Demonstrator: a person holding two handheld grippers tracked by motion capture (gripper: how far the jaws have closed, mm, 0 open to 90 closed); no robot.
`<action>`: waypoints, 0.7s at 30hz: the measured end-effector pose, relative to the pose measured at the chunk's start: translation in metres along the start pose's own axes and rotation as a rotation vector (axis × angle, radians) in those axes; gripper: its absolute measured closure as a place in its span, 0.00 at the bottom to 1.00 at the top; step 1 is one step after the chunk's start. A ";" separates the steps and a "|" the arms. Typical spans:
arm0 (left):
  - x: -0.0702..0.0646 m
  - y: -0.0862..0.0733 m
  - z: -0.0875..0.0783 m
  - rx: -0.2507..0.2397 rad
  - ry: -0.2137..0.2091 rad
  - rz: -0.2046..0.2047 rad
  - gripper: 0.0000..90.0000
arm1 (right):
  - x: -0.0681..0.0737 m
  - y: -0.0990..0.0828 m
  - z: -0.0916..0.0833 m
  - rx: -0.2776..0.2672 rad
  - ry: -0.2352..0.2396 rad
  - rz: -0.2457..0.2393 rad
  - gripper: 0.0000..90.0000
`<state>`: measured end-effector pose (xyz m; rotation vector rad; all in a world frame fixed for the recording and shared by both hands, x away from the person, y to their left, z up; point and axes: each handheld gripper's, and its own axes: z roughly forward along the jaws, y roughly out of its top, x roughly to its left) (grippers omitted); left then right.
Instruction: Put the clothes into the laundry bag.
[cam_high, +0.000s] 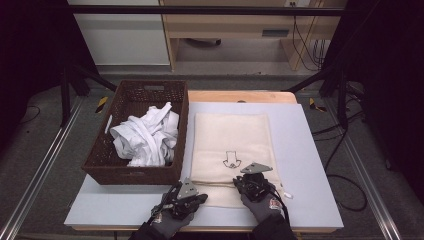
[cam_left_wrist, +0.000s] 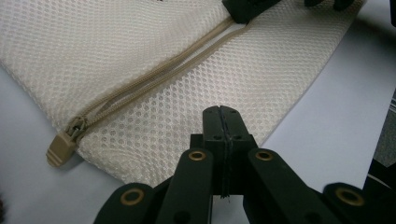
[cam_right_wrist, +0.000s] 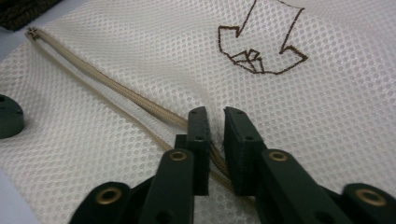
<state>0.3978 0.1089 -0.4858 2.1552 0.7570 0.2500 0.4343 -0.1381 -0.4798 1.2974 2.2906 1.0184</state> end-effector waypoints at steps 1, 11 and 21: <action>0.000 0.000 0.000 0.000 0.000 0.000 0.99 | -0.001 0.000 0.000 -0.003 -0.001 0.003 0.92; 0.000 0.006 -0.003 -0.018 -0.001 0.009 0.99 | -0.008 0.006 -0.009 -0.053 0.025 0.038 0.98; 0.001 0.068 0.001 -0.114 0.089 0.090 0.67 | -0.014 0.017 -0.019 -0.093 0.054 0.044 0.98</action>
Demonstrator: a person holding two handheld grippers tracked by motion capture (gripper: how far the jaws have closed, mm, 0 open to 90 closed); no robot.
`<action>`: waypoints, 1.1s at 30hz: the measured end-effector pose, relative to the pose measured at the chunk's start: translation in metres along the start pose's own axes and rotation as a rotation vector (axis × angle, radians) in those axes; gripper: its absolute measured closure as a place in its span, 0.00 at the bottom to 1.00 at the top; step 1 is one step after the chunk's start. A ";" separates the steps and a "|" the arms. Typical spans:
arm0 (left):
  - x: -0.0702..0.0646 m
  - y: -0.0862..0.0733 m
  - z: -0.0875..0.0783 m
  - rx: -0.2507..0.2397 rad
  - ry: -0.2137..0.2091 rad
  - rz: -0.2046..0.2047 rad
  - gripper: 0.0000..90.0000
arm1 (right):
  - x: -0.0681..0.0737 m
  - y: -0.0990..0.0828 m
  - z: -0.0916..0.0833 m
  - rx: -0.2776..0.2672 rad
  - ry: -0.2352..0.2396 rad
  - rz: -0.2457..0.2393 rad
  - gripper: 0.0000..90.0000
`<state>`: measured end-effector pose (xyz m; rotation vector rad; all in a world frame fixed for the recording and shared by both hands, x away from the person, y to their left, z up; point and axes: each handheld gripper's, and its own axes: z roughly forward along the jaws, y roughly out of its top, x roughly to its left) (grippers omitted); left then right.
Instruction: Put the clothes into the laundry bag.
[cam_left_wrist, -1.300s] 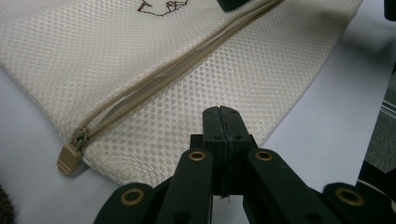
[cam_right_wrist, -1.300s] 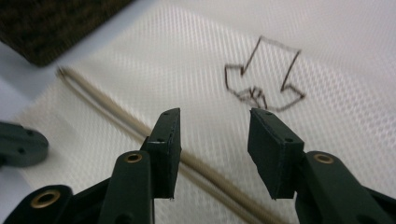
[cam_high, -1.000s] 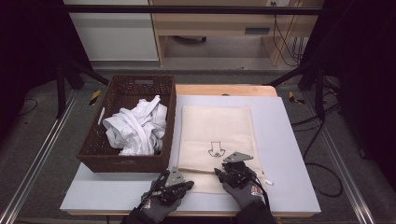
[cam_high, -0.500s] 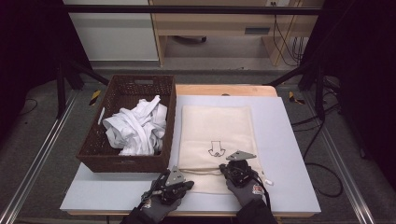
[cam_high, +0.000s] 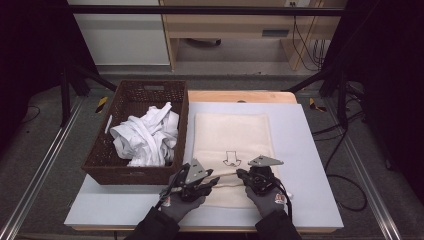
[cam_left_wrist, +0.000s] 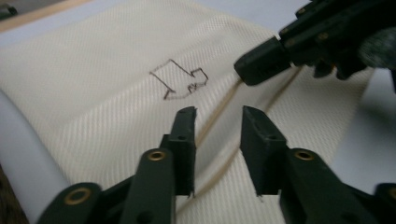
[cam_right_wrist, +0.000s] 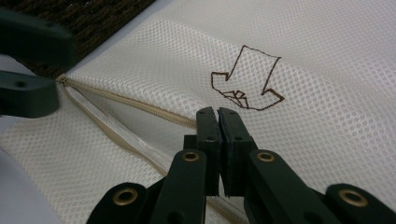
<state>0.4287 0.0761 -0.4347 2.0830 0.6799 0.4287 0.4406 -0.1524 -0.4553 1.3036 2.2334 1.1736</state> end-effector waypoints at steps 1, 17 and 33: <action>0.000 0.004 0.008 0.019 0.002 0.015 0.61 | 0.000 0.001 -0.001 -0.005 0.004 0.008 0.98; 0.004 0.000 0.042 0.135 0.020 0.019 0.96 | 0.001 0.003 -0.003 -0.026 0.027 0.017 0.91; 0.010 0.008 0.027 0.057 -0.047 -0.068 0.80 | 0.008 0.008 0.008 -0.012 -0.092 -0.055 0.97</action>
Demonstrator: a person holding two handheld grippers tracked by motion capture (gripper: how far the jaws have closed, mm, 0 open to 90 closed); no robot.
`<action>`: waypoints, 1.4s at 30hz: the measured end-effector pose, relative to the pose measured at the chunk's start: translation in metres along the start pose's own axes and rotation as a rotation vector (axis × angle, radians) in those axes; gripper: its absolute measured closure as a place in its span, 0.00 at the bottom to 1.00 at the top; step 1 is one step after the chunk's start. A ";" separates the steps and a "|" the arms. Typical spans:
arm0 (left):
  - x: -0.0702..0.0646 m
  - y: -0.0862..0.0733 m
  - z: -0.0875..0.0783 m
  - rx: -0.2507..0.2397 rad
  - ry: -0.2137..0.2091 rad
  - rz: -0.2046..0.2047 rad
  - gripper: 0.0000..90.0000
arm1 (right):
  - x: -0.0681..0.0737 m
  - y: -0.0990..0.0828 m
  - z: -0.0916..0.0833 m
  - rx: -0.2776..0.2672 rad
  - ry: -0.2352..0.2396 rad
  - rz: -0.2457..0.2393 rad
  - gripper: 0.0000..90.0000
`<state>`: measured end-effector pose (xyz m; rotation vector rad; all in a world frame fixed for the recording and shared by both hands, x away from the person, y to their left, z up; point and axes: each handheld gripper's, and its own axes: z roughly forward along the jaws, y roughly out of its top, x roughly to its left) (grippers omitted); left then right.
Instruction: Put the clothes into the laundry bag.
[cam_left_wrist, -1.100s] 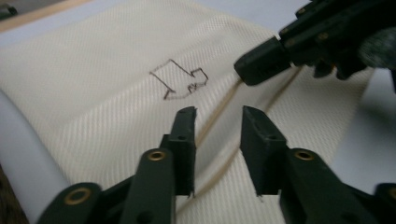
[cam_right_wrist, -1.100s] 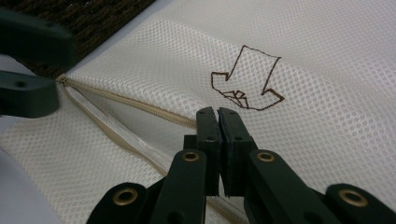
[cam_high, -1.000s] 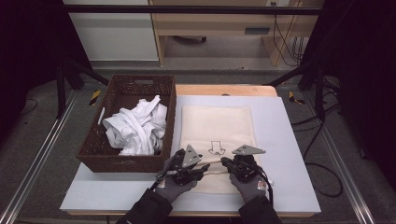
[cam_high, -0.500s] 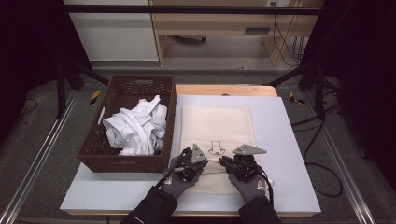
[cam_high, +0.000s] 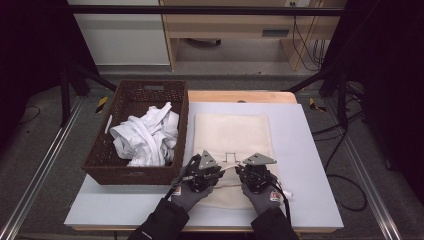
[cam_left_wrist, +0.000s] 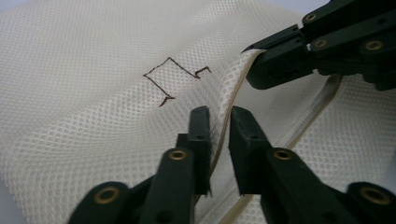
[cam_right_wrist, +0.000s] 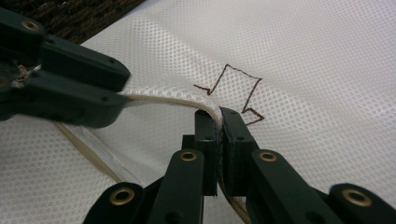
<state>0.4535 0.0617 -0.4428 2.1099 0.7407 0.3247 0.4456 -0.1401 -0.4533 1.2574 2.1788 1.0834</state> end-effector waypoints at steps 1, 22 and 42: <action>0.000 0.000 0.000 0.000 0.000 0.000 0.76 | 0.000 0.000 0.000 0.000 0.000 0.000 0.97; -0.010 -0.068 -0.025 0.094 -0.029 0.018 0.99 | -0.003 0.015 -0.021 -0.143 0.026 0.077 0.97; -0.009 -0.064 -0.034 0.058 -0.048 0.015 0.94 | -0.001 0.031 -0.032 -0.211 0.037 0.092 0.97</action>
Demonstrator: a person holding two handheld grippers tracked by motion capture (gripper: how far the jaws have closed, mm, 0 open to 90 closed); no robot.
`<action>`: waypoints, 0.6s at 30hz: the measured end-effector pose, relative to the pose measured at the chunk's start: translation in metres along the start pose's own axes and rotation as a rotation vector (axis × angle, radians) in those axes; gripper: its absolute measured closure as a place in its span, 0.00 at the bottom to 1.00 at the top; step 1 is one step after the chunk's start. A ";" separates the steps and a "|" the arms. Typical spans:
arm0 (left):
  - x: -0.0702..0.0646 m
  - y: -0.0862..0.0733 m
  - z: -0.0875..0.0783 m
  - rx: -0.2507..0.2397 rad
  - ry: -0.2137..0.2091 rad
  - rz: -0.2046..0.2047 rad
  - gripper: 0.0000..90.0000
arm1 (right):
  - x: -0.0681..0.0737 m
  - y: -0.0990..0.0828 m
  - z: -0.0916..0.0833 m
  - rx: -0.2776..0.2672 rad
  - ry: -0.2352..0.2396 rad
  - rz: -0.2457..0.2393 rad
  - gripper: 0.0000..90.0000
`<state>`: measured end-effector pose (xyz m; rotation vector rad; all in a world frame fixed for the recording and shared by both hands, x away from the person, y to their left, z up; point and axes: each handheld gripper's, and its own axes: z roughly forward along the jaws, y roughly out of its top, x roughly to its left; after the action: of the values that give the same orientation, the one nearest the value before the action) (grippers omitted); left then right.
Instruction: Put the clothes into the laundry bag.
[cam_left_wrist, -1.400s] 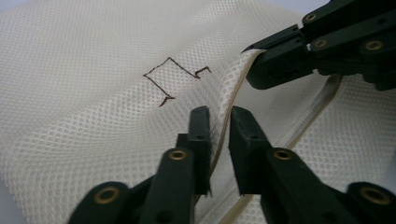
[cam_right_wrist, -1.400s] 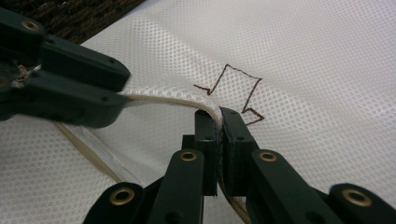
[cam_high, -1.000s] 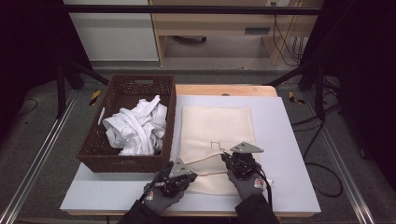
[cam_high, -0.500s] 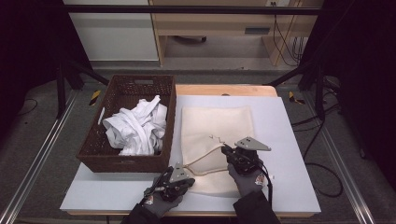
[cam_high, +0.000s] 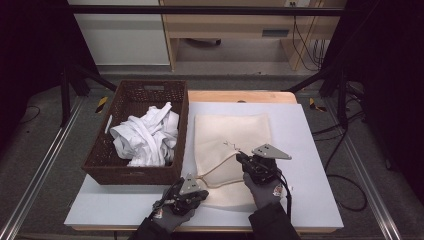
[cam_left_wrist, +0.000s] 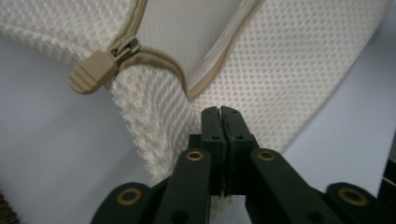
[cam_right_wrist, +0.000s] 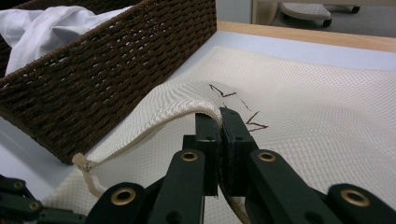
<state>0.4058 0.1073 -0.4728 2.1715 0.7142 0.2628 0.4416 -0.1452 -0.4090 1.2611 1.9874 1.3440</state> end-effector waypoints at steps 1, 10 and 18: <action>0.000 0.002 -0.003 -0.011 -0.001 0.003 0.90 | -0.001 -0.001 -0.001 0.000 -0.001 0.001 0.97; 0.003 0.032 -0.051 -0.162 0.026 -0.003 0.63 | -0.005 -0.006 -0.003 0.007 0.006 0.007 0.97; 0.022 0.058 -0.090 -0.228 0.081 0.010 0.46 | -0.004 -0.004 -0.006 0.005 0.009 0.003 0.97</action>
<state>0.4105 0.1480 -0.3717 1.9570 0.6842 0.4191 0.4370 -0.1517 -0.4104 1.2628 1.9969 1.3490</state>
